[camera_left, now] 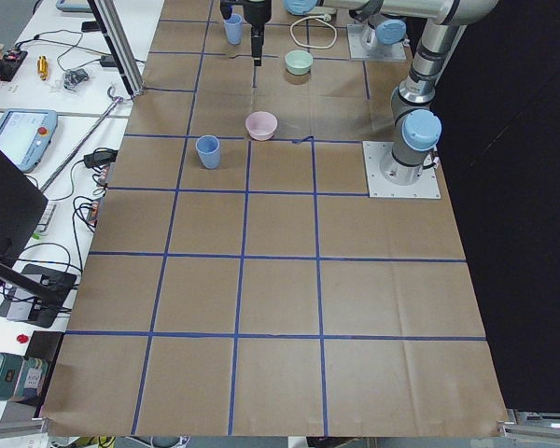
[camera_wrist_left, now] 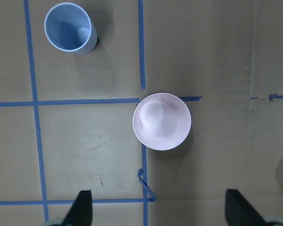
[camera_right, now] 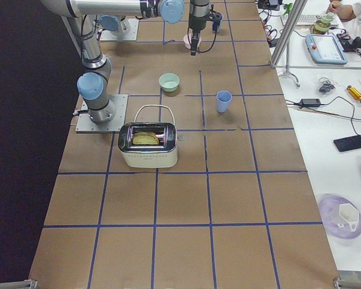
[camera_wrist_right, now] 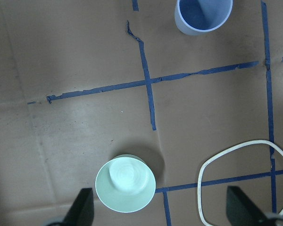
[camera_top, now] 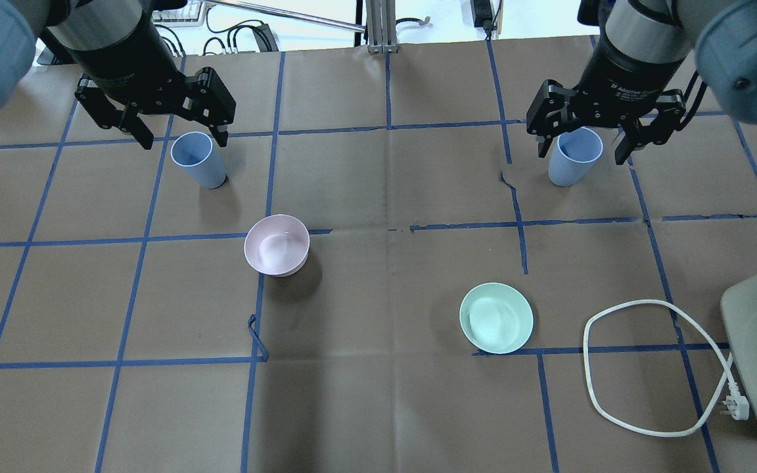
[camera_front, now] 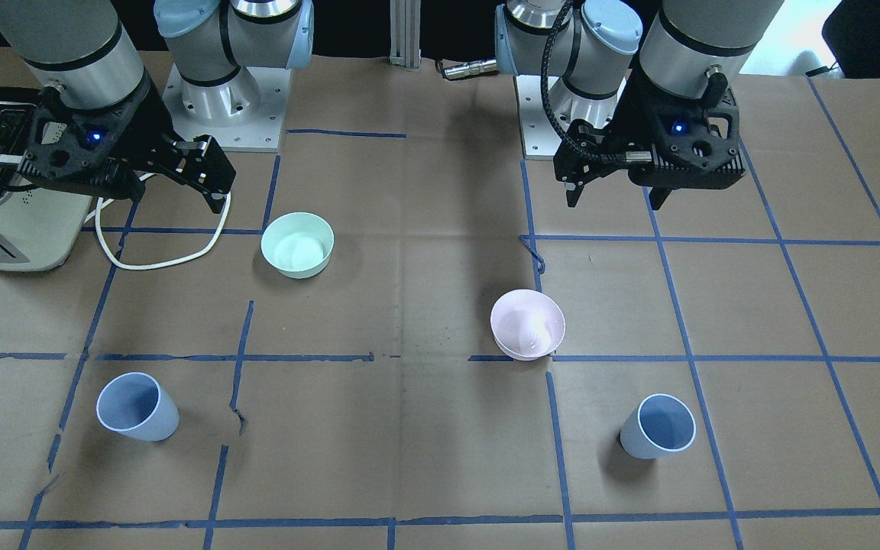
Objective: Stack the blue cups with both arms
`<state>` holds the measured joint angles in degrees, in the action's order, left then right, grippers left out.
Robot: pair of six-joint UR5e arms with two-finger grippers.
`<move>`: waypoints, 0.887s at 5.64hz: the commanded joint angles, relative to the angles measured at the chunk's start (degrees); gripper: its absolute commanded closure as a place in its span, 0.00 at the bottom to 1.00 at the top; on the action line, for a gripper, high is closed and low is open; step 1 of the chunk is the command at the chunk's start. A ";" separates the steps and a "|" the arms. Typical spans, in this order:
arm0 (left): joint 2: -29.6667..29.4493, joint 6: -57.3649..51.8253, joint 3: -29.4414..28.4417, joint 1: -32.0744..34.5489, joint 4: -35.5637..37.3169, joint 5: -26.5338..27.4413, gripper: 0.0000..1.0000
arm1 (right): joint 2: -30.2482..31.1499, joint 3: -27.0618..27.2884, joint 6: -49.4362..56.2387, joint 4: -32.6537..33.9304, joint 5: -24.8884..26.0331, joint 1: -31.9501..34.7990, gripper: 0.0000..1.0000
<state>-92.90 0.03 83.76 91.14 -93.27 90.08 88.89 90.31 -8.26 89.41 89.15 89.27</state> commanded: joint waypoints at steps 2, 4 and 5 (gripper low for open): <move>0.61 -0.38 0.09 -0.35 -0.07 0.18 0.01 | -3.00 -0.48 6.80 3.81 1.72 -2.77 0.00; -1.74 -0.38 0.00 -0.61 2.55 0.09 0.01 | -7.12 -1.88 19.16 7.41 1.47 -13.29 0.00; -3.85 -0.38 0.00 -1.66 3.35 0.09 0.01 | -11.24 -5.63 21.24 8.06 1.47 -14.12 0.00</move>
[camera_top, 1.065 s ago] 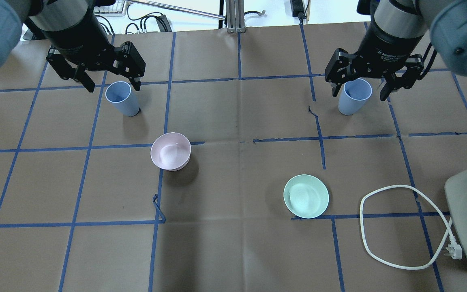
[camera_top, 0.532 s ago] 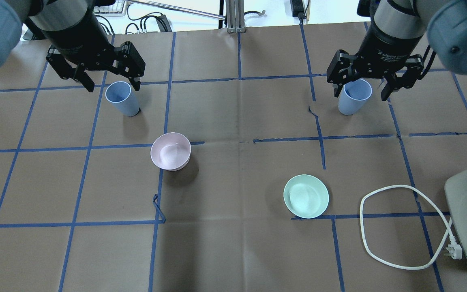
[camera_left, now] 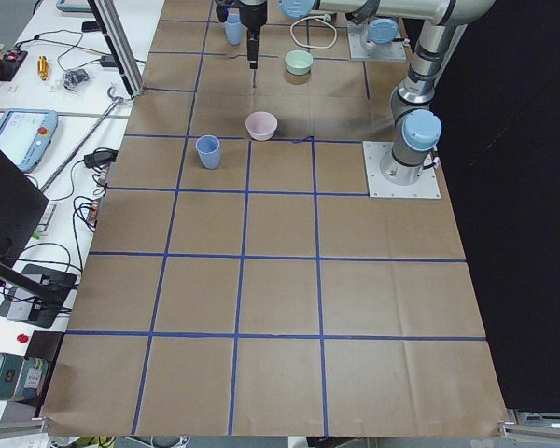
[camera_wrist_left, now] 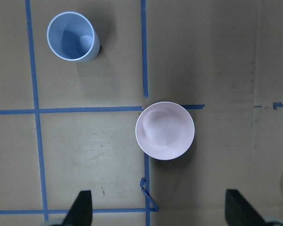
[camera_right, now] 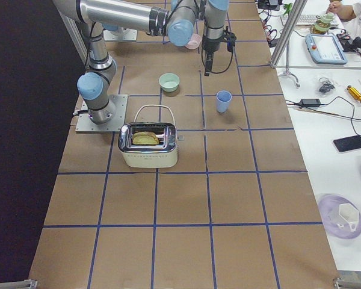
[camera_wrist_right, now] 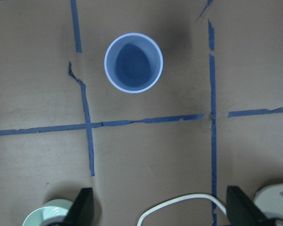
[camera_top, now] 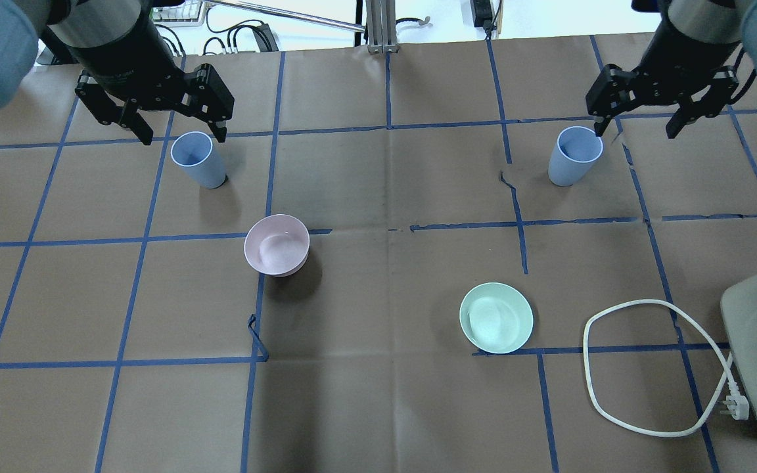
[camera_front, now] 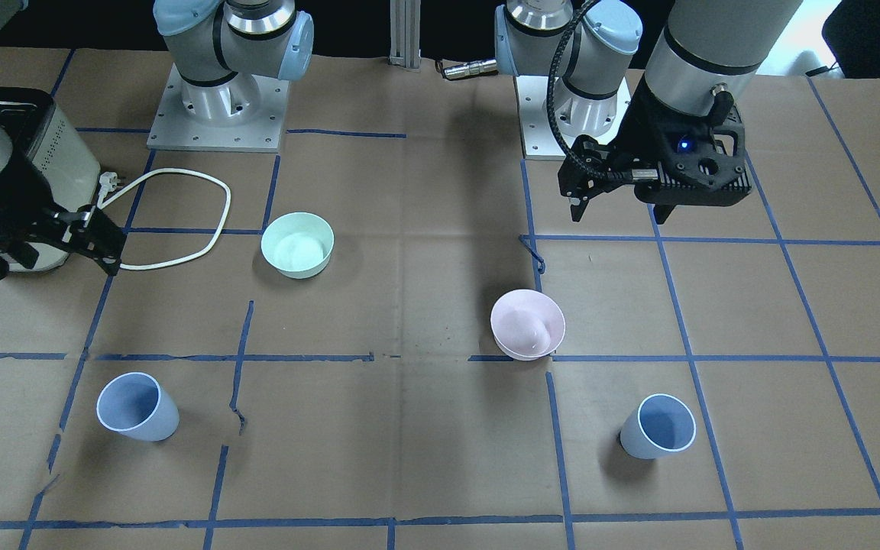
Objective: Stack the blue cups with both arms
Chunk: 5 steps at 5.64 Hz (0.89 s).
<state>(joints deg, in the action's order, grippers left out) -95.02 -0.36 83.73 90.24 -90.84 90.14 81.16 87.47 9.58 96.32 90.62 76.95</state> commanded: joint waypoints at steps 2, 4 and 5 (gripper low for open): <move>-10.06 -3.92 0.12 -4.71 11.43 -0.05 0.01 | -10.82 -8.80 3.43 1.06 0.00 -1.72 0.00; -15.08 -6.22 1.25 -6.39 19.26 -0.48 0.01 | -11.72 -2.87 3.43 7.78 0.00 -1.72 0.00; -17.54 -6.75 3.44 -6.39 25.48 -0.66 0.01 | -12.68 1.87 3.17 15.66 -0.09 -1.63 0.00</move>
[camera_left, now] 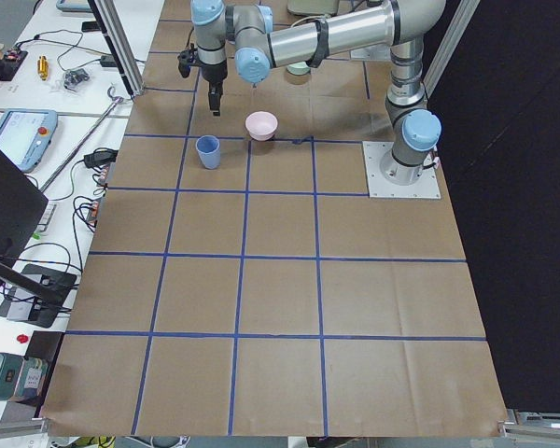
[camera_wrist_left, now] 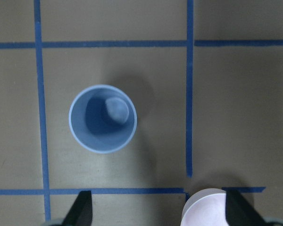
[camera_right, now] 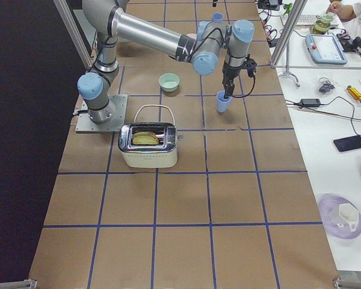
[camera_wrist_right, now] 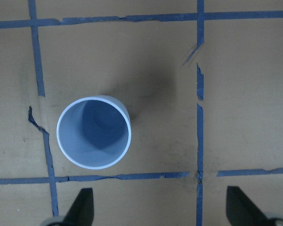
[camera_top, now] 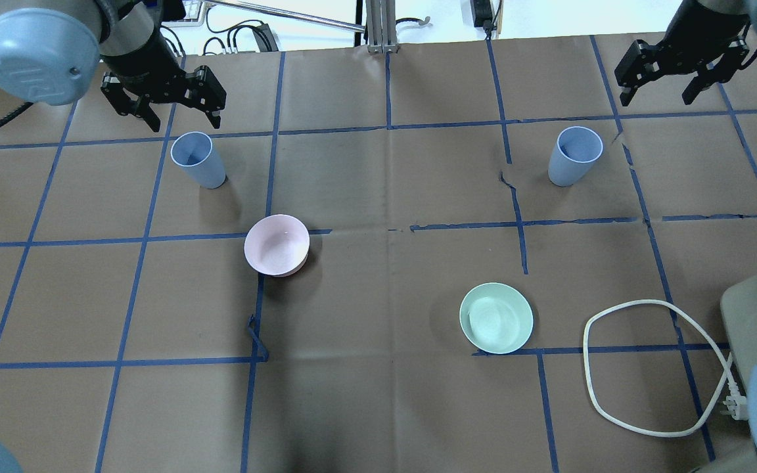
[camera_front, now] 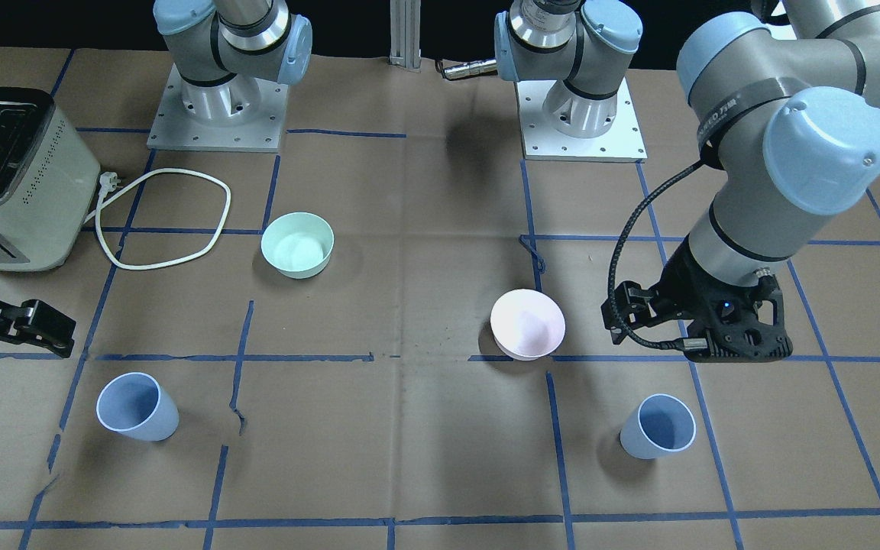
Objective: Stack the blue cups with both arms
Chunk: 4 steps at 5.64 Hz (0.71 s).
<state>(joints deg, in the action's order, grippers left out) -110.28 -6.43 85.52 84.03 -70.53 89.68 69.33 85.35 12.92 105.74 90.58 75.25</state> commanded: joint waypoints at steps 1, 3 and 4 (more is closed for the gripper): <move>-5.27 -0.69 2.45 -0.19 9.40 -0.12 0.01 | -2.17 7.34 -0.61 11.10 -0.05 0.42 0.00; -8.63 -0.69 2.63 -0.19 12.17 0.41 0.01 | -3.41 9.04 -0.79 13.08 -2.57 0.42 0.00; -10.47 -0.61 2.72 -0.19 12.25 0.50 0.01 | -4.55 9.04 -0.79 15.09 -2.68 0.51 0.04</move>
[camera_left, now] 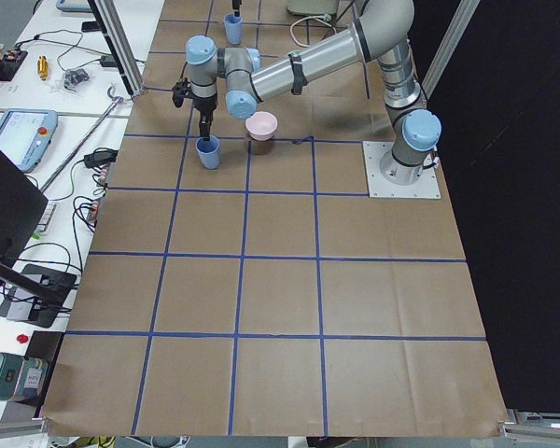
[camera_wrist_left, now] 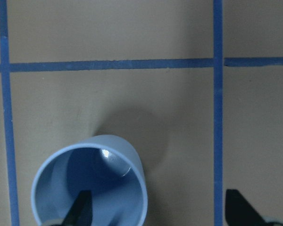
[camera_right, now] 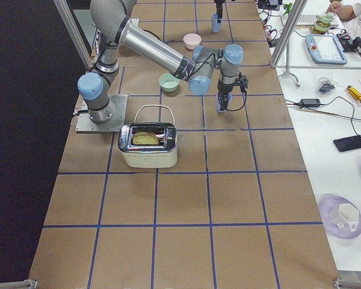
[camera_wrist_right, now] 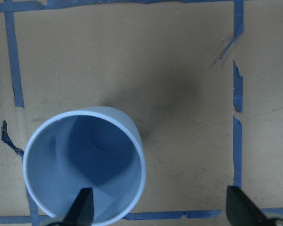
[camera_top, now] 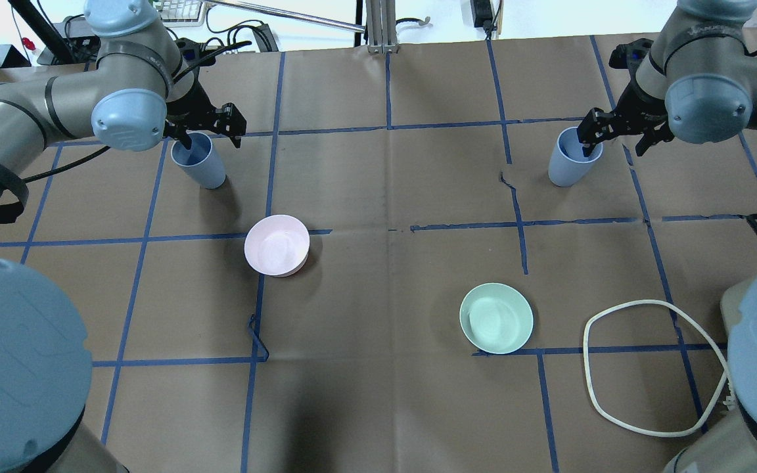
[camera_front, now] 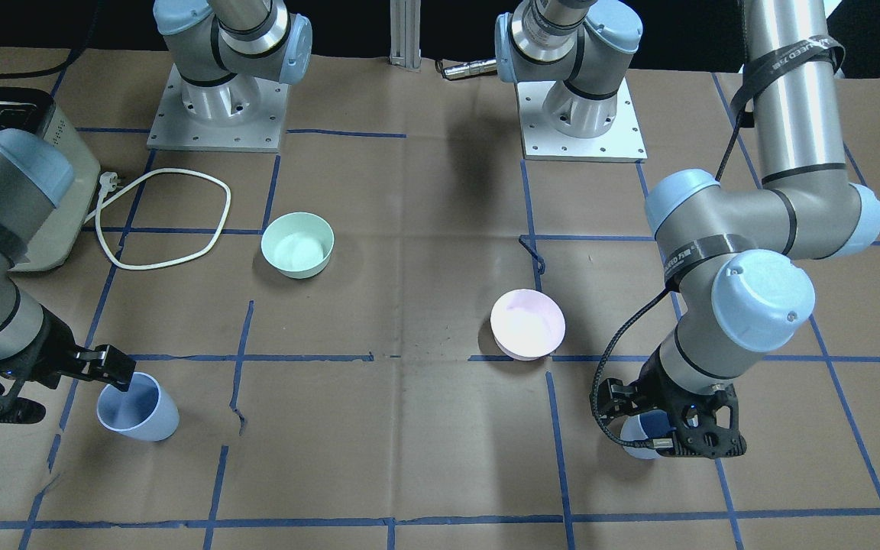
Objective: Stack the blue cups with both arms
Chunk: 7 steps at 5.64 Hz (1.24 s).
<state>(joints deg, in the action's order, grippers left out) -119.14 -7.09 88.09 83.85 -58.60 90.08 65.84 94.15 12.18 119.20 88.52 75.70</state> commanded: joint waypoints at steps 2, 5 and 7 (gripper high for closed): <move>-2.24 0.06 0.06 0.00 0.33 0.10 0.69 | -1.07 0.16 0.12 1.65 -0.54 0.15 0.74; -1.89 0.50 -1.86 0.17 -0.27 0.62 0.95 | -0.19 -2.11 0.03 1.04 -0.72 0.24 0.93; -2.15 5.04 -6.33 5.23 -0.89 1.68 0.95 | 4.09 -10.17 -0.23 -11.62 -0.37 1.20 0.93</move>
<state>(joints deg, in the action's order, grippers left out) -121.24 -4.41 84.05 86.28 -59.08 91.56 67.52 87.87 12.10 114.39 88.00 76.40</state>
